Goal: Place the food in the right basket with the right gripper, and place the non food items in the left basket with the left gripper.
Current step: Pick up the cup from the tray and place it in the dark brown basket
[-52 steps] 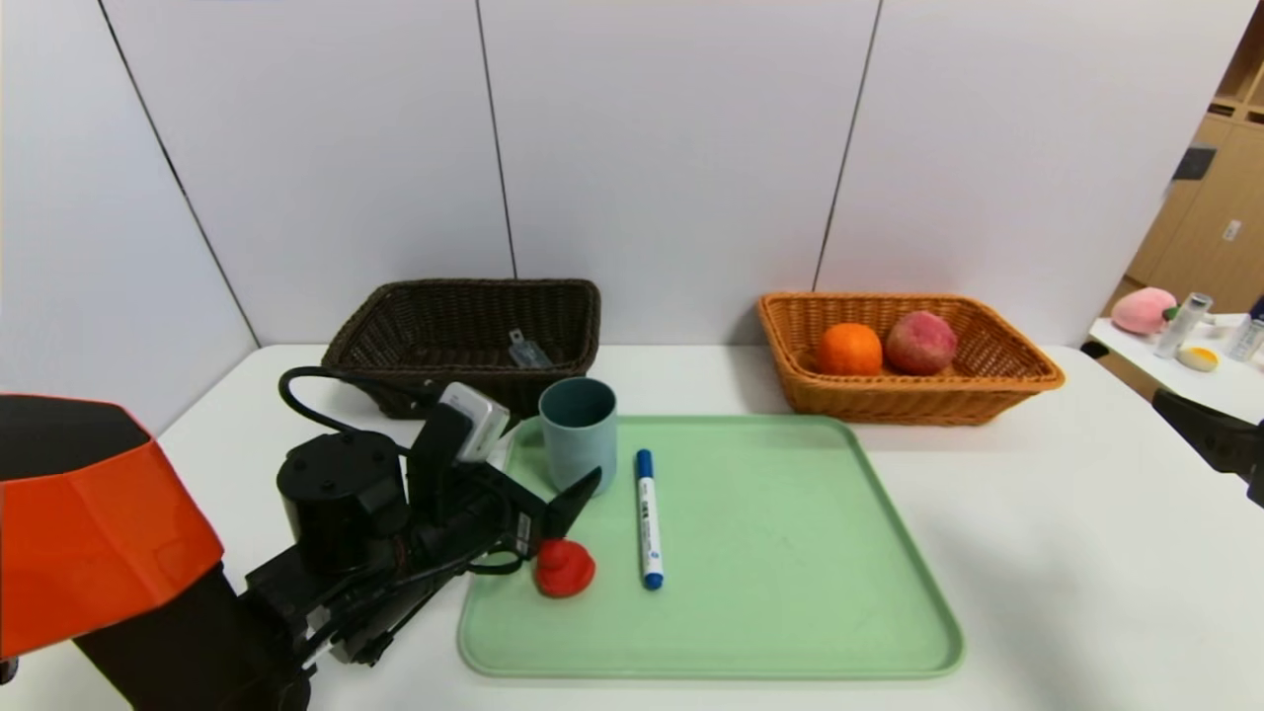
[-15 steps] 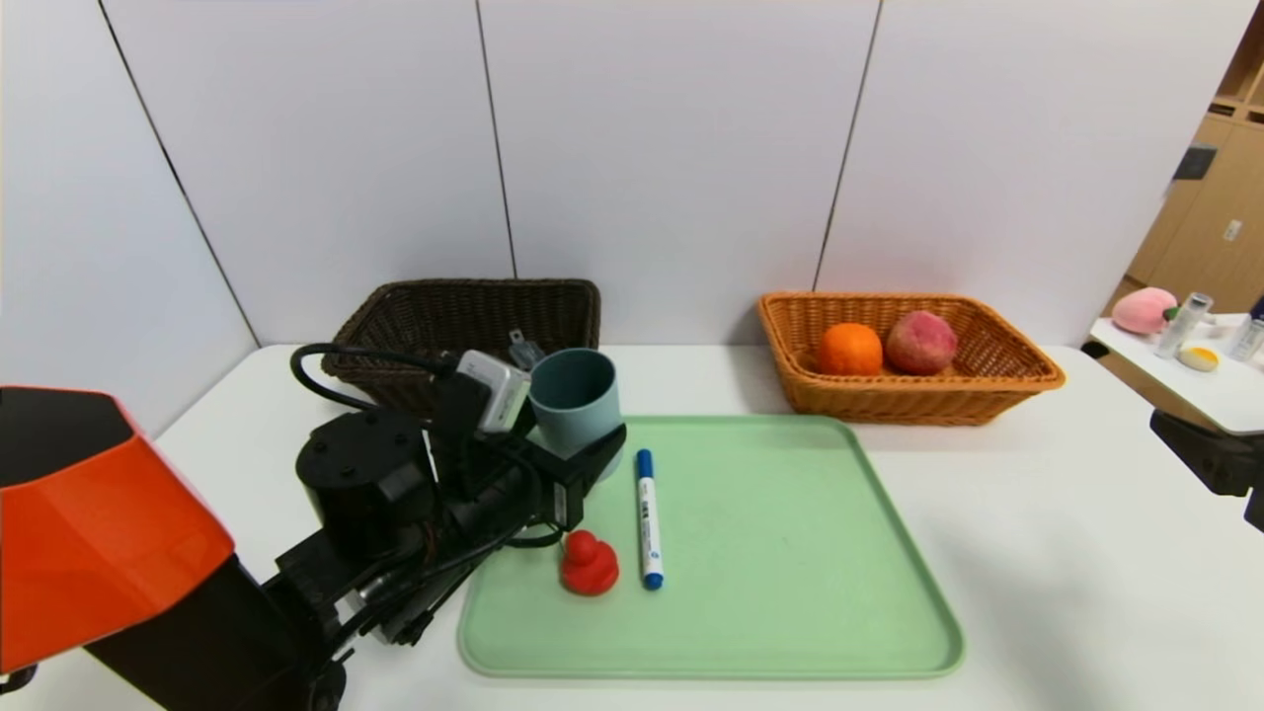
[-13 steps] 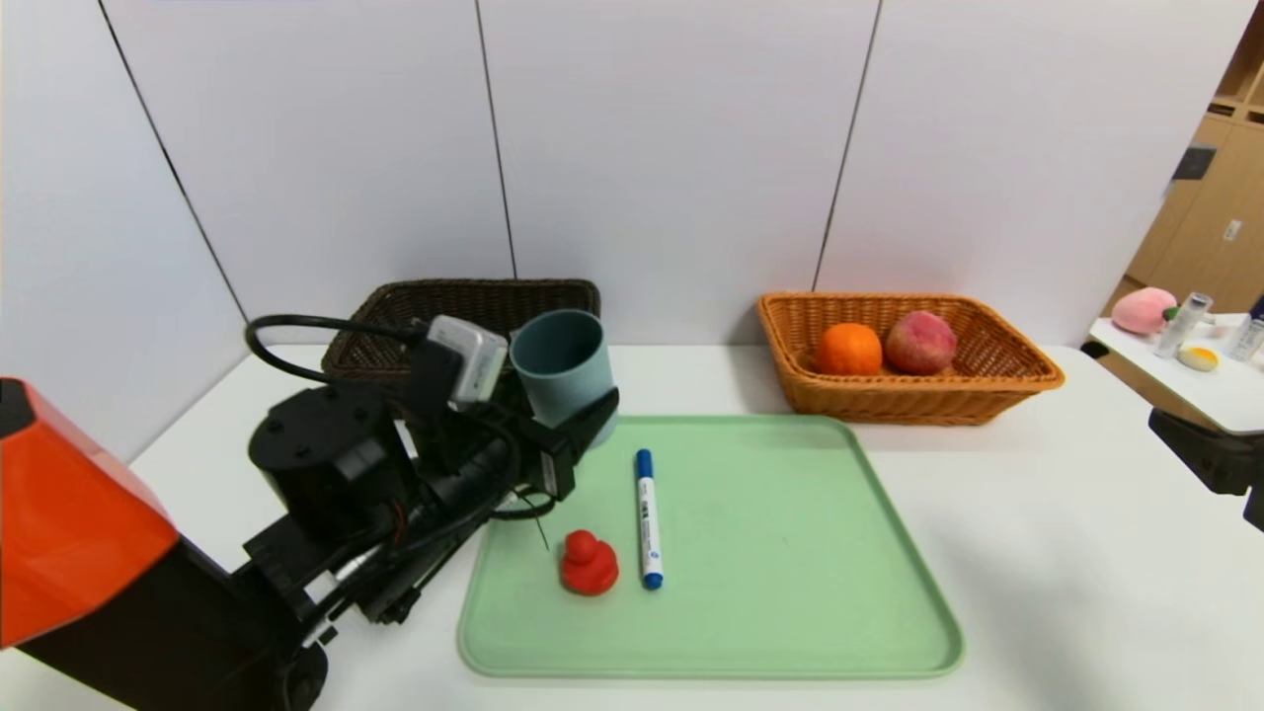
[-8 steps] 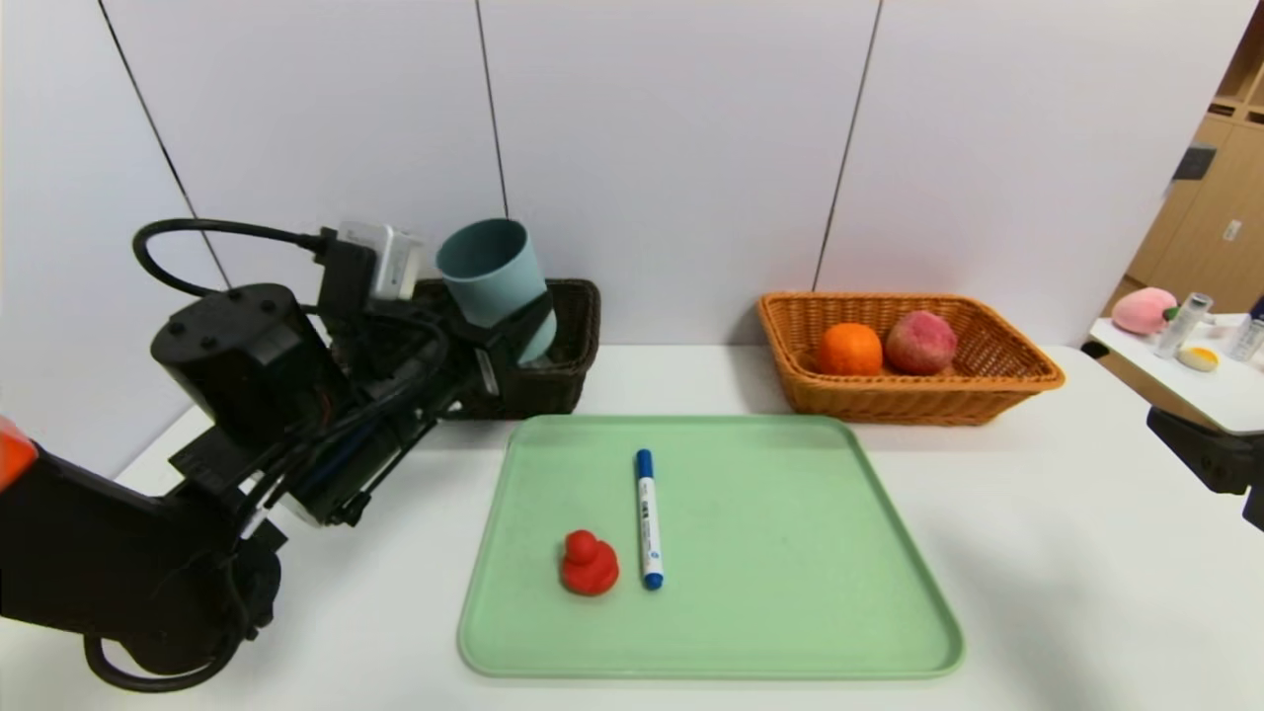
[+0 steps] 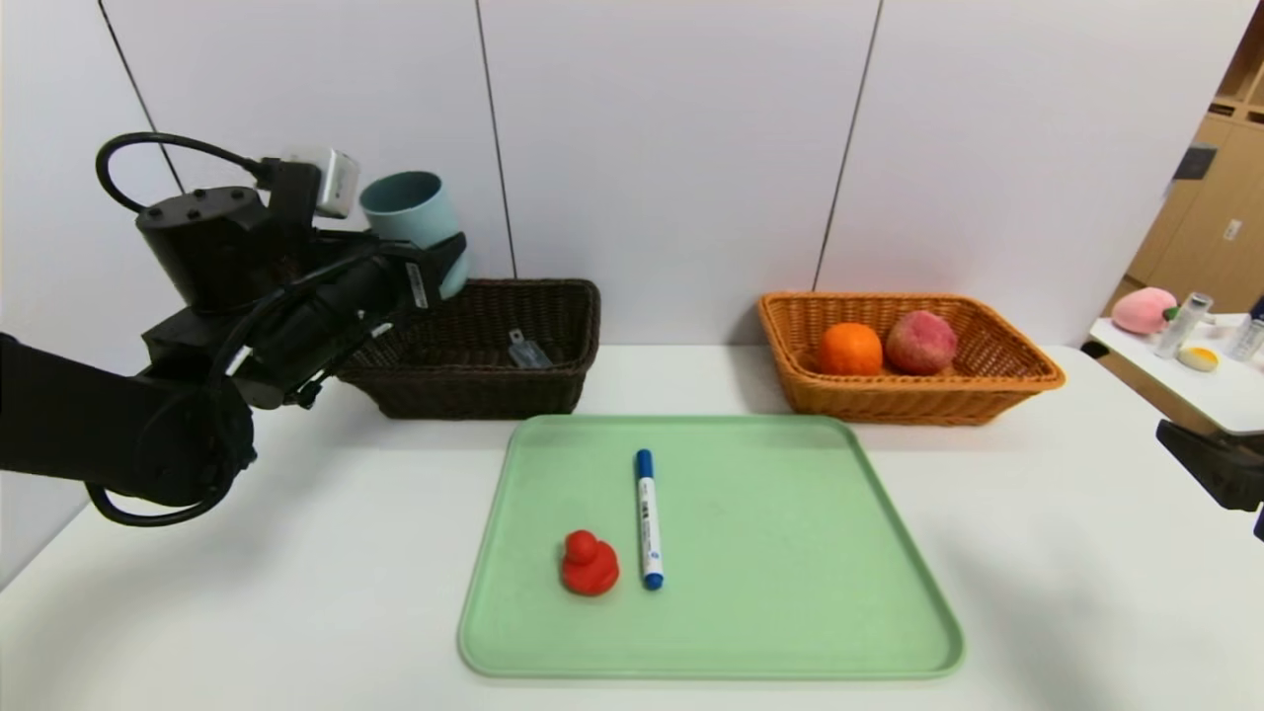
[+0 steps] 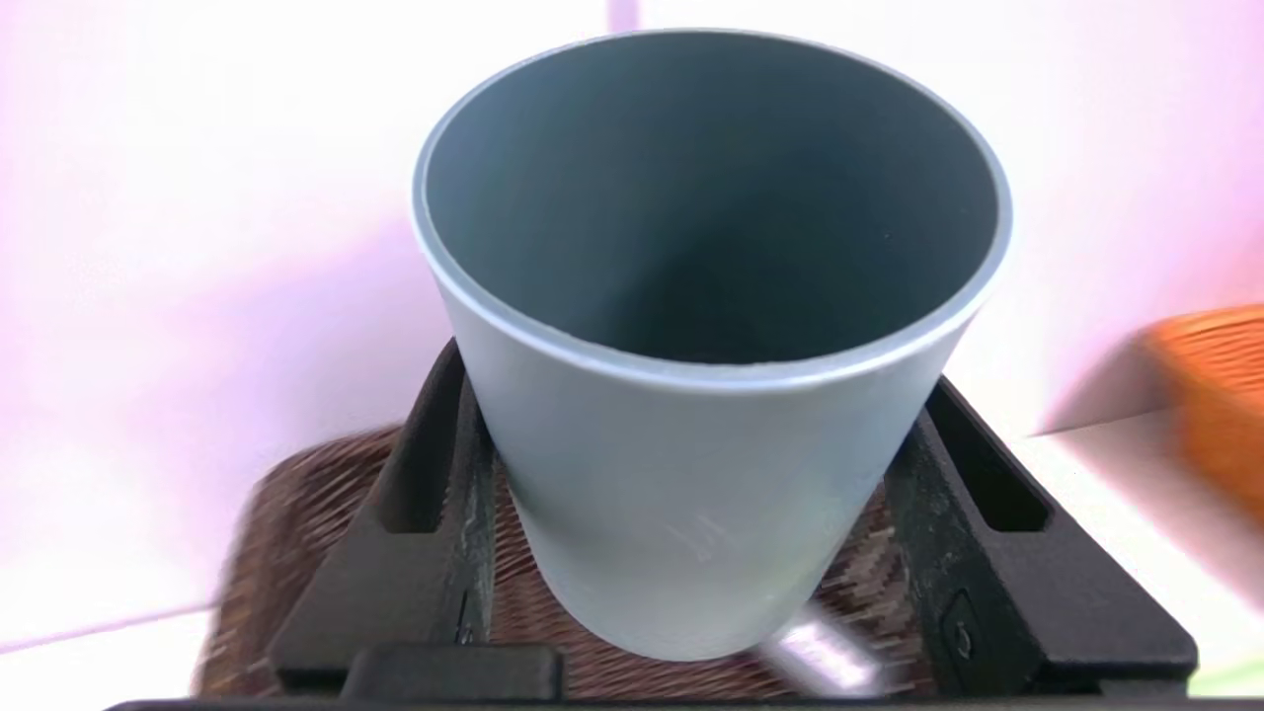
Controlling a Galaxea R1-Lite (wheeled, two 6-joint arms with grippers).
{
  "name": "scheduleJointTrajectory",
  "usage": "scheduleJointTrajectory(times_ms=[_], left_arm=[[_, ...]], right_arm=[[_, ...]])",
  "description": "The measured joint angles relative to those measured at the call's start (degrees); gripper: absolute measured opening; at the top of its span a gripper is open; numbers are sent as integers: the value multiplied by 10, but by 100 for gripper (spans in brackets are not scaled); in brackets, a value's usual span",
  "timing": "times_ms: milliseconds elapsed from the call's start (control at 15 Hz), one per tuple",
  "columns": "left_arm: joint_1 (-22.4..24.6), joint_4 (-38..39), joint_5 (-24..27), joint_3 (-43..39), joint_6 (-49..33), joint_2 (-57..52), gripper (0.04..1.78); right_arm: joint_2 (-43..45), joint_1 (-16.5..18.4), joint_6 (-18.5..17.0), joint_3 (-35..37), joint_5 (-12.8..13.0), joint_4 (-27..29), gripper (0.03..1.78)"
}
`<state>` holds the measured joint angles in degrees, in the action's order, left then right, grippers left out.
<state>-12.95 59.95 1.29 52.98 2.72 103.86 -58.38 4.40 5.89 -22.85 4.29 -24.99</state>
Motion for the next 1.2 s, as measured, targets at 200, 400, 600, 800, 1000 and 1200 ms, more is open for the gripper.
scheduleJointTrajectory(times_ms=[200,400,600,800,1000,1200], left_arm=[[30,-67,0,14,43,19,110],[40,-178,0,67,66,21,110],[44,-344,-2,164,79,11,110],[46,-529,-4,285,80,16,110],[45,-651,-14,361,80,42,110],[47,-663,-17,379,76,73,109]], right_arm=[[3,0,0,9,0,0,169],[3,0,-4,14,0,0,169],[4,0,-13,21,-3,-1,169],[3,0,-21,24,-4,0,169],[3,0,-23,25,-7,-1,169],[3,0,-25,24,-7,-1,169]])
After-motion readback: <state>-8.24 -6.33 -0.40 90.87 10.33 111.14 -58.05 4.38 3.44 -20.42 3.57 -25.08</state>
